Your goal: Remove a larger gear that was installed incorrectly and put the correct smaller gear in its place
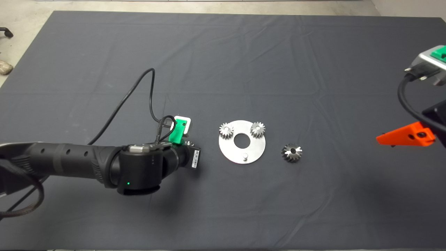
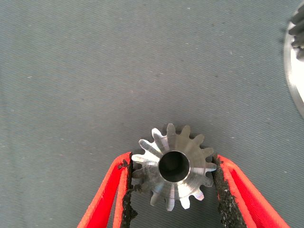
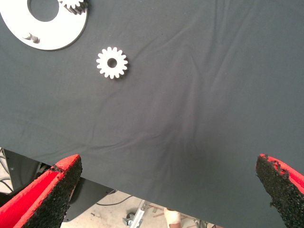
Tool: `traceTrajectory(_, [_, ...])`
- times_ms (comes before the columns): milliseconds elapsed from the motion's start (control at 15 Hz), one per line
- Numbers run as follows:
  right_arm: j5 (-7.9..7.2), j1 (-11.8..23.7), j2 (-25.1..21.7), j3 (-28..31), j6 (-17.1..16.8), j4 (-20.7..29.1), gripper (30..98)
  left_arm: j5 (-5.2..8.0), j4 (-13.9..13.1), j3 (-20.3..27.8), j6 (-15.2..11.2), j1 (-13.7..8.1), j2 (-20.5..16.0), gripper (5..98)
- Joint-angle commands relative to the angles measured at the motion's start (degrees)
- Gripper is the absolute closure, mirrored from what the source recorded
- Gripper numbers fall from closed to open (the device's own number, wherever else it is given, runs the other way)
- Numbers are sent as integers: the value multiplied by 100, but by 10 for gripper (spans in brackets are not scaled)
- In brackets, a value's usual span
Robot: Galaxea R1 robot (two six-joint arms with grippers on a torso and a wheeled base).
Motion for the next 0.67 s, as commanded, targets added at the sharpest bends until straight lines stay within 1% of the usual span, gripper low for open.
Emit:
traceTrajectory(0, [-265, 120, -7, 50, 47, 177, 317, 213, 49, 143, 41, -62, 45, 663])
traceTrajectory(133, [-265, 120, -24, 50, 50, 177, 317, 213, 43, 139, 45, -62, 71, 664])
traceTrajectory(200, [-265, 120, -33, 50, 42, 177, 317, 222, -3, 144, 45, -71, 80, 674])
traceTrajectory(267, [-265, 120, -33, 50, 42, 177, 317, 213, -146, 148, 45, -88, 90, 683])
traceTrajectory(333, [-265, 120, -15, 42, 42, 177, 317, 213, -276, 200, 37, -194, 124, 683])
traceTrajectory(400, [-265, 120, 2, 42, 42, 177, 317, 213, -346, 395, 19, -349, 124, 683])
traceTrajectory(467, [-265, 120, -7, 43, 42, 177, 317, 213, -374, 502, -7, -398, 153, 684])
traceTrajectory(533, [-265, 120, -23, 42, 42, 177, 317, 222, -475, 559, -7, -542, 279, 684])
traceTrajectory(600, [-265, 120, -24, 42, 42, 177, 317, 226, -697, 560, -16, -665, 420, 684])
